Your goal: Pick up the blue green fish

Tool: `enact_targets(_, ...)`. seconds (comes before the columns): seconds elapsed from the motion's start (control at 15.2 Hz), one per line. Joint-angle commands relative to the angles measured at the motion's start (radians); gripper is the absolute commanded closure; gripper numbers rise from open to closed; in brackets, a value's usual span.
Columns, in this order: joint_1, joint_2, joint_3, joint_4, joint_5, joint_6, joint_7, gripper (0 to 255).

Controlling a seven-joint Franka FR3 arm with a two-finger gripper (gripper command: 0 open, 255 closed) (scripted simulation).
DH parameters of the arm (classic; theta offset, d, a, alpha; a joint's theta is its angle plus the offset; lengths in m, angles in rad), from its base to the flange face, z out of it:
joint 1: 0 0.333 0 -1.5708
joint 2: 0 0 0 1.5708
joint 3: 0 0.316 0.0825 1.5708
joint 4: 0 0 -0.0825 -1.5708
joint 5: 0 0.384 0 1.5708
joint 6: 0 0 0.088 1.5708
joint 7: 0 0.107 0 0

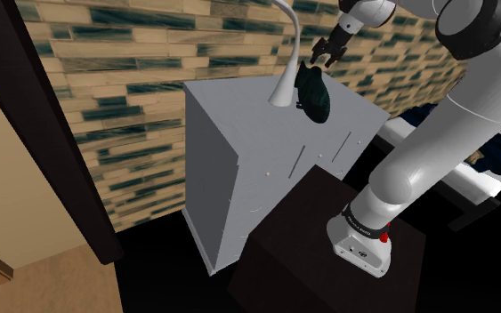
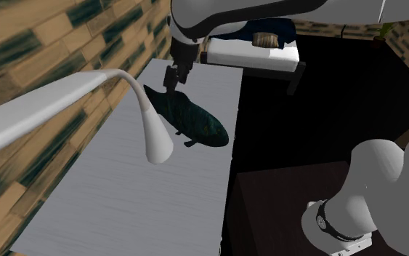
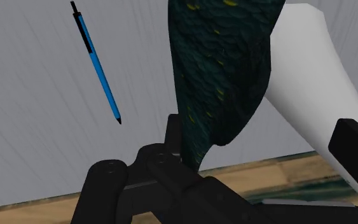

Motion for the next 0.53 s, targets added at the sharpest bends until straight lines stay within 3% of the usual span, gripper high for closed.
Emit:
enact_targets(0.0, -0.003, 0.014, -0.003, -0.009, 0.012, 0.022, -0.01, 0)
enact_targets(0.46, -0.003, 0.031, -0.003, -0.065, 0.032, 0.091, -0.035, 0)
